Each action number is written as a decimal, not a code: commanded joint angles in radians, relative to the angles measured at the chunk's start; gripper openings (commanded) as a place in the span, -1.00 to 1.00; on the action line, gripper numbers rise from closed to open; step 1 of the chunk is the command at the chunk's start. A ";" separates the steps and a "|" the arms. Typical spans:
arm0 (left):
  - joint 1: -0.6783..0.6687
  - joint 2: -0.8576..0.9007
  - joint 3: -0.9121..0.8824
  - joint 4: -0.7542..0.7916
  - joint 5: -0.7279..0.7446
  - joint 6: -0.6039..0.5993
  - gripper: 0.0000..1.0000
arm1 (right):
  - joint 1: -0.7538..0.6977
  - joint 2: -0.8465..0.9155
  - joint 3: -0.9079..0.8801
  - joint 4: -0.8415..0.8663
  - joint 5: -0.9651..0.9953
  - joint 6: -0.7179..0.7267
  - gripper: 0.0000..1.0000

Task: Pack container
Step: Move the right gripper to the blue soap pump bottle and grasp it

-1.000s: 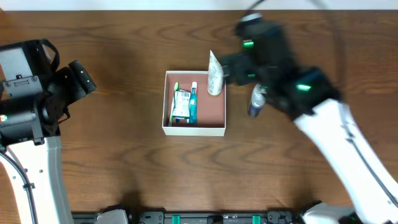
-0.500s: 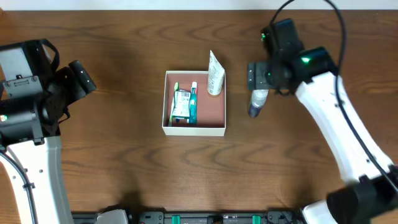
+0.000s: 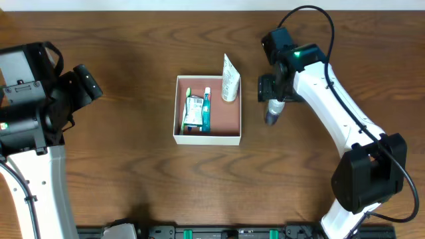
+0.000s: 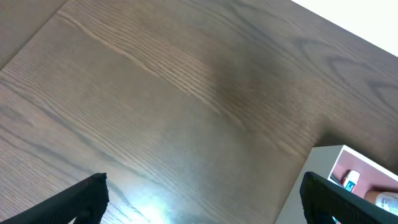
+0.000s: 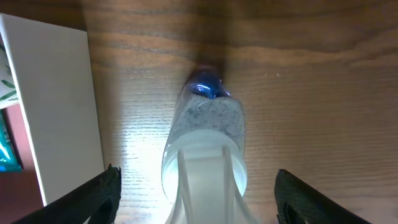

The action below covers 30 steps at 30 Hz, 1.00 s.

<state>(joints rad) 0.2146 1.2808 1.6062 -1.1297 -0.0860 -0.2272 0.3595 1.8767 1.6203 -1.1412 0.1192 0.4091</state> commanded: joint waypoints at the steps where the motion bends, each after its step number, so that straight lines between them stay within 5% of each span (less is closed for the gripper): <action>1: 0.005 -0.001 0.005 -0.003 -0.012 0.020 0.96 | 0.000 -0.006 -0.022 0.011 -0.004 0.042 0.57; 7: 0.005 -0.001 0.005 -0.003 -0.012 0.020 0.96 | -0.001 -0.006 -0.103 0.098 -0.004 0.053 0.53; 14: 0.005 -0.001 0.005 -0.003 -0.012 0.020 0.96 | -0.002 -0.014 -0.114 0.140 0.007 0.052 0.23; 19: 0.005 -0.001 0.005 -0.003 -0.012 0.020 0.96 | -0.002 -0.057 -0.113 0.144 0.052 -0.008 -0.42; 30: 0.005 -0.001 0.005 -0.003 -0.012 0.020 0.96 | 0.057 -0.337 -0.113 0.102 0.073 -0.032 -0.59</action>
<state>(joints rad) 0.2146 1.2808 1.6062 -1.1297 -0.0860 -0.2272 0.3775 1.6630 1.4914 -1.0325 0.1841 0.3927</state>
